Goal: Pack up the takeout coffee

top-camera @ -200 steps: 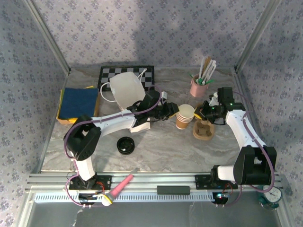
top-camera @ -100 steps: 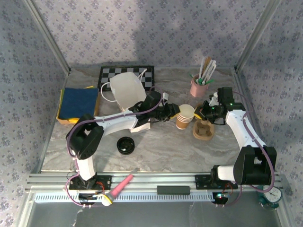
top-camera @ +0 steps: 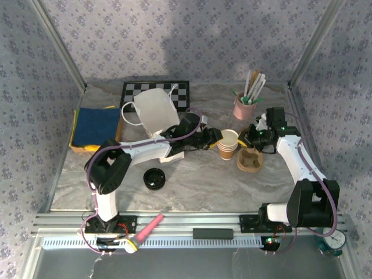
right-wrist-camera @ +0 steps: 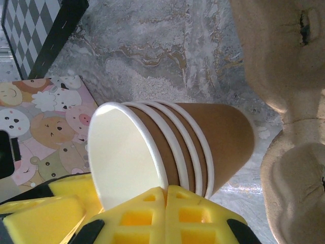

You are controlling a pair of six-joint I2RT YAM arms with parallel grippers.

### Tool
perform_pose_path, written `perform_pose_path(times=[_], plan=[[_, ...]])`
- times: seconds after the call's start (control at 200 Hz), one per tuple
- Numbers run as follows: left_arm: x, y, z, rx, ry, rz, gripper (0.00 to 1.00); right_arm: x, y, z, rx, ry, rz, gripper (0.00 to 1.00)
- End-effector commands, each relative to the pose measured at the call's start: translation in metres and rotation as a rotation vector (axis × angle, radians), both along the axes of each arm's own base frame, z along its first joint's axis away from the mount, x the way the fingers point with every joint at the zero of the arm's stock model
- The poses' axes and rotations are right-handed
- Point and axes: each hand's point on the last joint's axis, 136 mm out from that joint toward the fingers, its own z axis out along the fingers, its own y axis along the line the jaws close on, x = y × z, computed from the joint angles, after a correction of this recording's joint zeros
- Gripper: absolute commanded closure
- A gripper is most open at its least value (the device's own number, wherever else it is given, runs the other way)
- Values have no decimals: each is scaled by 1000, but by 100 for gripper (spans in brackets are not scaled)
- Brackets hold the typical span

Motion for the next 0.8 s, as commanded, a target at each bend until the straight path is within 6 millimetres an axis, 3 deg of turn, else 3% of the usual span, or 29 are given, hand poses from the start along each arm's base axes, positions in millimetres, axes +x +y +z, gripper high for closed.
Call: perform_pose_path(times=[0.0,0.105,0.505,0.795], plan=[[-2,-12,16,-42,-26,-35,55,-4,6,6,18,-17,16,100],[-4,-10,13,-27,-28,-40,48,-4,6,6,17,-16,17,100],[-4,-5,24,-9,-66,-35,42,-5,3,-2,3,6,5,100],[-8,-14,20,-29,-55,-59,26,-3,4,-1,7,0,10,100]])
